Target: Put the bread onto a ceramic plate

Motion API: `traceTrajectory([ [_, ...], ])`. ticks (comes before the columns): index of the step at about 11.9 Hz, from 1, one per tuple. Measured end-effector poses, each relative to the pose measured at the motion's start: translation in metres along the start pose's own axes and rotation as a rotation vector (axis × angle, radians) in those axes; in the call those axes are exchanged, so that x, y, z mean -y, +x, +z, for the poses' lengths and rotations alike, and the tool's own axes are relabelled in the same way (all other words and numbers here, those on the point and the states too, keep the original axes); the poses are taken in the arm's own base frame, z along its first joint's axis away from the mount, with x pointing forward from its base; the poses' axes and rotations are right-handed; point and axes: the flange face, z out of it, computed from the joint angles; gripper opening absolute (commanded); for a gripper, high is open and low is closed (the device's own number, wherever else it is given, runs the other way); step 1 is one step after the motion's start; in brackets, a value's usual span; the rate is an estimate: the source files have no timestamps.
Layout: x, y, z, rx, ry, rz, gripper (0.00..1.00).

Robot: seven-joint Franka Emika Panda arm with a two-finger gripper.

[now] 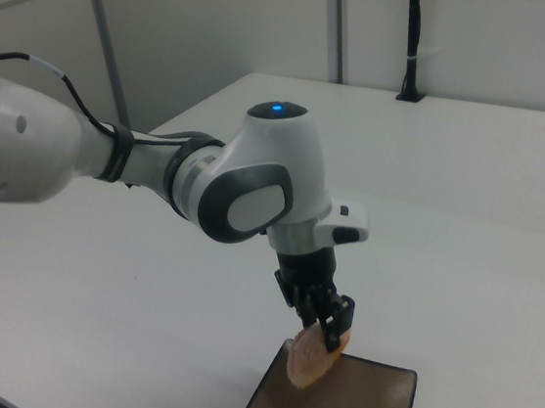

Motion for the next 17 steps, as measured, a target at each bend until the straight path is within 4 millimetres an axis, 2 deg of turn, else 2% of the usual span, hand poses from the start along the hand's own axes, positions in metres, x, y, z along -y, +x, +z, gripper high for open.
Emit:
traceTrajectory([
  [2, -0.003, -0.003, 0.008, 0.016, 0.0, -0.008, 0.52],
  [3, -0.006, -0.005, 0.01, 0.021, 0.0, -0.006, 0.58],
  [5, -0.023, -0.012, 0.016, 0.038, -0.001, -0.016, 1.0],
  [7, -0.029, -0.014, 0.018, 0.043, -0.001, -0.02, 1.0],
  [13, -0.029, -0.014, 0.016, 0.044, 0.0, -0.021, 1.0],
  [15, -0.03, -0.011, -0.001, 0.052, 0.005, -0.021, 1.0],
  [17, -0.029, -0.002, -0.037, -0.002, 0.035, -0.004, 1.0],
])
